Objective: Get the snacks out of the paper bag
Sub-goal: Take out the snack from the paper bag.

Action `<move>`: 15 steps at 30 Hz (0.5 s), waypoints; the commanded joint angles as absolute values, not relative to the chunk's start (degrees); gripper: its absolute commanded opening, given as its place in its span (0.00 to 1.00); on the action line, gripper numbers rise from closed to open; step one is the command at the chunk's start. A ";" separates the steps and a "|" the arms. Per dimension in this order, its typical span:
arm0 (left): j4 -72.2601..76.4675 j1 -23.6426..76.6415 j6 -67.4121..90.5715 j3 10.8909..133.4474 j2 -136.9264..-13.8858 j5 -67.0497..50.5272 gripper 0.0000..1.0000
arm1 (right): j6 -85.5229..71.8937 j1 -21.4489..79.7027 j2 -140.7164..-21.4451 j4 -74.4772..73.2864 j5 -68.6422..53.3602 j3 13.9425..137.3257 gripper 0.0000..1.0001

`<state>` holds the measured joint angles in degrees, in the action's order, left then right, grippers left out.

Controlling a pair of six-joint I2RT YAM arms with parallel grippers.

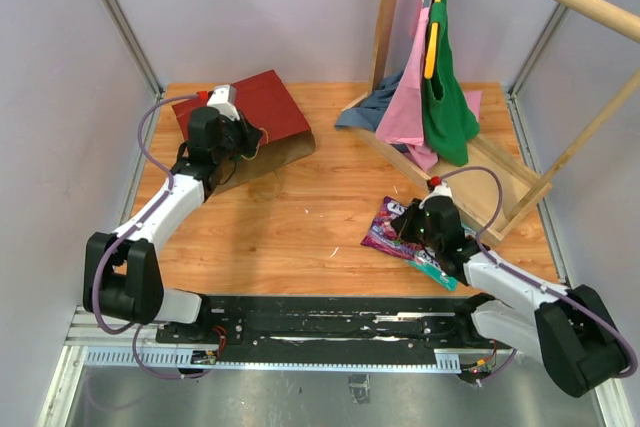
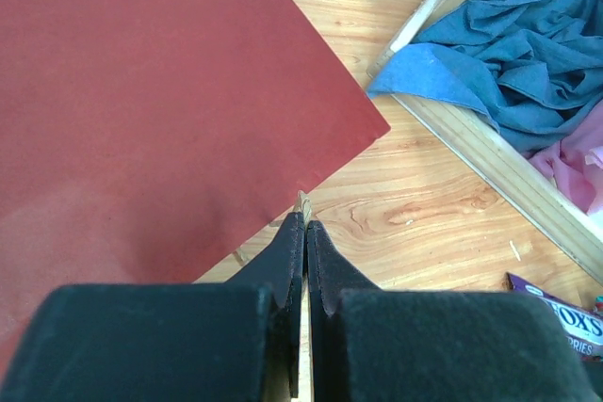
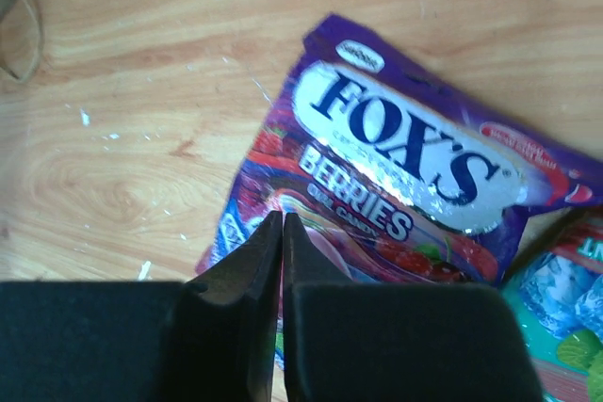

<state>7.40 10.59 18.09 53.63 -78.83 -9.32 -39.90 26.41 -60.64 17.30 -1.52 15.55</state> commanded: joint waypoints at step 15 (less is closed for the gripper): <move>8.50 10.34 17.14 53.52 -76.12 -8.00 0.00 | -25.99 37.82 -55.26 5.72 11.04 32.05 0.30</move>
